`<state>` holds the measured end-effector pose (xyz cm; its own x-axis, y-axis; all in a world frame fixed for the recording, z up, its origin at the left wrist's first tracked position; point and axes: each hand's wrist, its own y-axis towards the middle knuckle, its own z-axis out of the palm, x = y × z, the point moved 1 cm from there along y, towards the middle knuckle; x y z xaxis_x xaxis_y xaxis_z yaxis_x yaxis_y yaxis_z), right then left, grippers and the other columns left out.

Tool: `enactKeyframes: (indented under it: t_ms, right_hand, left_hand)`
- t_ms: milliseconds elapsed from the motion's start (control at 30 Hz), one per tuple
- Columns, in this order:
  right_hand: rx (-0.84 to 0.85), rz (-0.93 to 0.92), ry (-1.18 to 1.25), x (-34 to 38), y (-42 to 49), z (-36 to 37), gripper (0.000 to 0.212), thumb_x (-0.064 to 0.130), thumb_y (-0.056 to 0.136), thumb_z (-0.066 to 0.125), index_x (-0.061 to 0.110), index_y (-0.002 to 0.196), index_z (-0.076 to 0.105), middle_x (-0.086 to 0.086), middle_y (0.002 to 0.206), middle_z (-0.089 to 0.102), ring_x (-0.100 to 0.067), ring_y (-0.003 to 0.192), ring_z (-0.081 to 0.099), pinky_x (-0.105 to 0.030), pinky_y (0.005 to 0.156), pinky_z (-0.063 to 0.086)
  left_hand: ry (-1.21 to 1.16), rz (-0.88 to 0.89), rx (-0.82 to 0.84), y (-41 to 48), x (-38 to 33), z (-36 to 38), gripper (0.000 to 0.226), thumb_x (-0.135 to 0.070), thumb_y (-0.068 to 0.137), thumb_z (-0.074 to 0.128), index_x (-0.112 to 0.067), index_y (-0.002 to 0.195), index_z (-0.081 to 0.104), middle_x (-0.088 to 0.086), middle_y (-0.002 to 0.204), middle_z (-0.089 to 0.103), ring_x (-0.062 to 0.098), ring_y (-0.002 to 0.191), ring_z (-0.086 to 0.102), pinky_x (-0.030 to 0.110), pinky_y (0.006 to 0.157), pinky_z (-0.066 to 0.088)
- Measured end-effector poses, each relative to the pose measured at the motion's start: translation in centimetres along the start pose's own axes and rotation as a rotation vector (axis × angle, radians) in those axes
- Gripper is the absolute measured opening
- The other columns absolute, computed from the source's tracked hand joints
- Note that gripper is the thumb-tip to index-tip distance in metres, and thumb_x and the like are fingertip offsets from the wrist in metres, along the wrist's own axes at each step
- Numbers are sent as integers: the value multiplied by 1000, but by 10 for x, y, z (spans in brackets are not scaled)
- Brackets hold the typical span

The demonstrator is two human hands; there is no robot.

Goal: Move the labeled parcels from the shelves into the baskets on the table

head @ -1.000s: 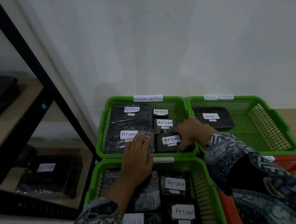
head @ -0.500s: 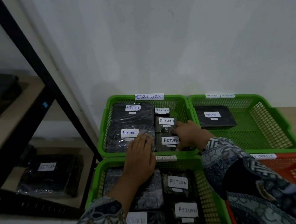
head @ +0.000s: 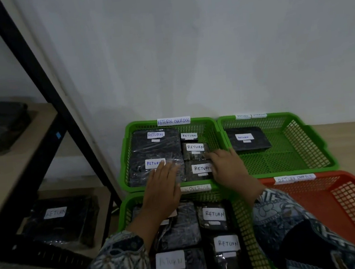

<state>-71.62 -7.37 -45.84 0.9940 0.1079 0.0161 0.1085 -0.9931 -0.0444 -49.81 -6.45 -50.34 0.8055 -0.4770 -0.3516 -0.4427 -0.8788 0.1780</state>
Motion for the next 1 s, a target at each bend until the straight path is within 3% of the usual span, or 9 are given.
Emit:
enactKeyframes:
  t_ms: [233,333,400,500,600,700,800,900,1000]
  right_hand:
    - [-14,107,118,62,-35,7,54,39,99,29,17,147,27,-4,155,25,-23,147,9,-43,118,1]
    - [-32,124,119,94,-45,2,71,51,88,6,17,148,25,-4,156,22,-23,147,8,-43,118,2]
    - [-24,124,108,116,-52,-2,82,54,81,-3,16,149,23,-4,157,20,-23,147,5,-44,118,2]
    - [-32,108,123,148,-62,-9,66,47,92,12,15,149,21,-4,158,19,-22,147,4,-44,118,1]
    - [-79,58,124,176,-71,-17,85,52,77,-2,14,148,25,-6,156,23,-24,147,8,-45,118,2]
    - [-64,8,122,200,-82,-18,91,54,72,-5,14,148,25,-6,157,21,-23,147,6,-46,117,1]
    - [-54,-24,124,229,-97,-19,86,53,76,-3,14,149,23,-6,158,18,-24,147,5,-47,117,1]
    - [-61,-36,132,257,-116,-16,66,46,91,17,14,148,25,-6,157,21,-25,147,8,-46,118,3]
    - [-90,-60,150,287,-137,-12,78,49,82,7,13,147,29,-7,155,28,-26,146,14,-47,117,6]
  left_hand:
    - [55,74,15,-22,19,-29,55,-29,81,39,-7,130,51,13,130,54,33,127,45,50,102,35]
    - [52,101,16,-35,31,-39,57,-32,81,37,-7,130,51,12,132,54,33,127,44,51,103,31]
    - [59,100,6,-42,37,-47,59,-34,82,33,-7,133,49,13,135,51,33,130,41,52,105,29]
    - [68,78,-17,-57,43,-60,60,-34,85,32,-8,139,42,12,142,44,32,135,33,49,109,23]
    - [57,58,-3,-72,49,-72,65,-37,87,27,-13,147,24,7,153,26,25,143,15,42,114,10]
    - [50,30,-3,-93,55,-83,72,-44,84,12,-12,149,19,7,154,21,24,143,11,40,114,7]
    - [63,1,-5,-121,60,-96,72,-43,84,17,-8,144,31,12,149,32,29,140,24,44,113,18]
    - [34,25,6,-158,63,-104,59,-33,83,33,0,127,54,18,129,56,35,122,50,54,99,41]
    - [-14,15,-24,-200,66,-109,54,-28,86,34,0,129,52,17,130,56,34,123,49,54,101,34]
